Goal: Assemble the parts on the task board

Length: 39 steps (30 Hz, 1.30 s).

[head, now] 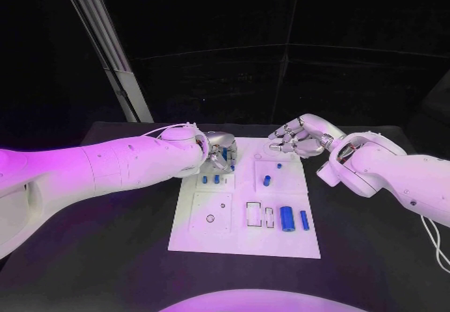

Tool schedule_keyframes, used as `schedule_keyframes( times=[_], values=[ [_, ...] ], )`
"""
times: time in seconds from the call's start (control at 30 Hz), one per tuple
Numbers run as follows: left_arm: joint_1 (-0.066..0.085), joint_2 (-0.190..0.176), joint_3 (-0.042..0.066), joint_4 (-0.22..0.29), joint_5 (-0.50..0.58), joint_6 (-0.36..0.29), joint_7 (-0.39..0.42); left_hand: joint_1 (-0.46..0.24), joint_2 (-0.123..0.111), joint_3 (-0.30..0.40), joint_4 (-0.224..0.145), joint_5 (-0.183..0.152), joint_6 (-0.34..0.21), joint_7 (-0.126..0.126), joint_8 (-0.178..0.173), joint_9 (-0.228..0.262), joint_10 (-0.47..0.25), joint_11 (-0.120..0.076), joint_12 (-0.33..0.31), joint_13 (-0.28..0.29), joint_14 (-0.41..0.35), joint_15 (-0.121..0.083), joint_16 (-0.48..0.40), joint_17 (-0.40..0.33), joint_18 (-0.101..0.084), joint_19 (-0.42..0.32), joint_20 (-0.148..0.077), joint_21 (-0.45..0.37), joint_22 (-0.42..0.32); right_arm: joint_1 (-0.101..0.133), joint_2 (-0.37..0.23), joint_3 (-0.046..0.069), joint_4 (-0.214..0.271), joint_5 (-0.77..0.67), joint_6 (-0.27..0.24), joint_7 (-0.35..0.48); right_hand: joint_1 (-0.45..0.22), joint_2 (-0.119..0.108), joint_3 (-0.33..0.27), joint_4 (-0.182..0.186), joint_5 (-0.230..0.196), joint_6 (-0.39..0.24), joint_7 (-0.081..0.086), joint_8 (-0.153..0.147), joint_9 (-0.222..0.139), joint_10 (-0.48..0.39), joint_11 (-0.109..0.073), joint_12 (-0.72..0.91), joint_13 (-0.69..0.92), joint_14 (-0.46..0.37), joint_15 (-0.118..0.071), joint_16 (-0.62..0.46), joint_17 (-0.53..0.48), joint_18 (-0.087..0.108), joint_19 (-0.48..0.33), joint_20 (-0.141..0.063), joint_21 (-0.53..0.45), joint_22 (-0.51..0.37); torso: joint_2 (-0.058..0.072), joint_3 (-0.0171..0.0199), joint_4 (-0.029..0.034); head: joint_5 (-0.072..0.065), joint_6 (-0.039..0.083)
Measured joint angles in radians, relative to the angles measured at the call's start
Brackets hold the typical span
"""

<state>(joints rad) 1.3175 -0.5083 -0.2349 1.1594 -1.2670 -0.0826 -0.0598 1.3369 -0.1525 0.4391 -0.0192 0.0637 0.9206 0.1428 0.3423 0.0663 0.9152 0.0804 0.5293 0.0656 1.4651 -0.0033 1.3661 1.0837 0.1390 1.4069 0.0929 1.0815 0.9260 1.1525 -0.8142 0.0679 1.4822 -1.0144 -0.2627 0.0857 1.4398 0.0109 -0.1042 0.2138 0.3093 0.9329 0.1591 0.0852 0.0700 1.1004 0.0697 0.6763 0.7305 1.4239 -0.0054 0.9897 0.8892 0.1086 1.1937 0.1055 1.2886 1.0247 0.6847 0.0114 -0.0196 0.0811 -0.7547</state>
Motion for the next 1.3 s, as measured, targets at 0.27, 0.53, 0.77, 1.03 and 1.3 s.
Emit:
schedule_keyframes(
  times=[0.27, 0.53, 0.77, 1.03, 1.3],
  values=[
    [-0.001, 0.005, 0.001, 0.001, -0.001, 0.011, 0.0, 0.004, 0.004, 0.003, -0.003, 0.0, 0.004, -0.004, -0.014, -0.002, 0.01, 0.002, -0.009, 0.0, 0.0, 0.0, 0.0, -0.006, 0.0, 0.003, -0.003, 0.004, 0.009, 0.0, 0.001, 0.0, 0.0, 0.0, 0.0, 0.0, 0.0, 0.0, 0.0, 0.0, 0.0, 0.0, 0.0, 0.0, 0.0, 0.0, 0.0, 0.0, 0.0, 0.0, 0.0, 0.0, 0.0, 0.0, 0.0, 0.0, 0.0, 0.0, 0.0, 0.0001, 0.0005, -0.001, -0.005],
    [-0.001, 0.005, 0.002, 0.001, -0.001, 0.015, 0.0, 0.004, 0.004, 0.008, -0.003, 0.0, 0.004, -0.004, -0.028, -0.002, 0.014, 0.0, -0.018, -0.001, 0.0, 0.0, -0.004, -0.01, 0.0, 0.003, -0.003, 0.008, 0.014, 0.0, 0.001, 0.0, 0.0, 0.0, 0.0, 0.001, 0.0, 0.0, 0.0, 0.0, 0.0, 0.0, 0.0, 0.0, 0.0, 0.0, 0.0, 0.0, -0.001, 0.0, 0.0, 0.0, 0.001, 0.0, 0.0, 0.0, 0.0, 0.001, 0.0, 0.0002, 0.0011, 0.0, -0.006],
    [-0.001, 0.007, 0.003, -0.001, -0.002, 0.019, 0.0, -0.001, 0.009, 0.021, -0.004, 0.0, 0.007, -0.005, -0.032, -0.002, 0.039, -0.003, -0.026, -0.001, 0.0, 0.0, -0.004, -0.01, 0.0, 0.003, -0.003, 0.013, 0.021, 0.0, 0.002, 0.0, 0.0, -0.001, 0.0, 0.001, 0.0, 0.0, 0.0, 0.0, -0.001, 0.0, 0.0, 0.0, 0.0, 0.0, 0.0, 0.0, -0.001, 0.0, 0.0, 0.0, 0.001, 0.0, 0.0, 0.0, 0.0, 0.001, 0.0, 0.0001, 0.0012, 0.001, -0.007],
    [-0.001, 0.012, 0.003, -0.011, -0.002, 0.024, -0.001, 0.03, 0.046, 0.079, -0.023, 0.0, 0.068, -0.014, -0.037, 0.002, 0.102, -0.017, -0.054, -0.001, 0.002, -0.009, -0.004, -0.003, 0.0, 0.008, -0.008, 0.029, 0.041, 0.0, 0.003, 0.0, 0.0, -0.001, 0.0, 0.002, 0.0, 0.0, 0.0, 0.0, -0.001, 0.0, 0.0, 0.0, 0.0, 0.0, 0.0, 0.0, -0.001, 0.0, 0.0, 0.0, 0.001, 0.0, 0.0, 0.0, 0.0, 0.001, 0.0, 0.0001, 0.0012, 0.002, -0.007],
    [-0.001, 0.013, 0.004, -0.012, -0.002, 0.025, 0.001, 0.03, 0.049, 0.08, -0.025, -0.002, 0.068, -0.014, -0.039, 0.003, 0.103, -0.018, -0.054, 0.0, 0.002, -0.009, -0.004, -0.003, 0.0, 0.008, -0.008, 0.029, 0.042, 0.0, 0.003, 0.0, 0.0, -0.001, 0.0, 0.003, 0.0, 0.0, 0.0, 0.0, -0.001, 0.0, 0.0, 0.0, 0.0, 0.0, 0.0, 0.0, -0.001, 0.0, 0.0, 0.0, 0.001, 0.0, 0.0, 0.0, 0.0, 0.001, 0.0, 0.0001, 0.0012, 0.001, -0.007]
  ],
)
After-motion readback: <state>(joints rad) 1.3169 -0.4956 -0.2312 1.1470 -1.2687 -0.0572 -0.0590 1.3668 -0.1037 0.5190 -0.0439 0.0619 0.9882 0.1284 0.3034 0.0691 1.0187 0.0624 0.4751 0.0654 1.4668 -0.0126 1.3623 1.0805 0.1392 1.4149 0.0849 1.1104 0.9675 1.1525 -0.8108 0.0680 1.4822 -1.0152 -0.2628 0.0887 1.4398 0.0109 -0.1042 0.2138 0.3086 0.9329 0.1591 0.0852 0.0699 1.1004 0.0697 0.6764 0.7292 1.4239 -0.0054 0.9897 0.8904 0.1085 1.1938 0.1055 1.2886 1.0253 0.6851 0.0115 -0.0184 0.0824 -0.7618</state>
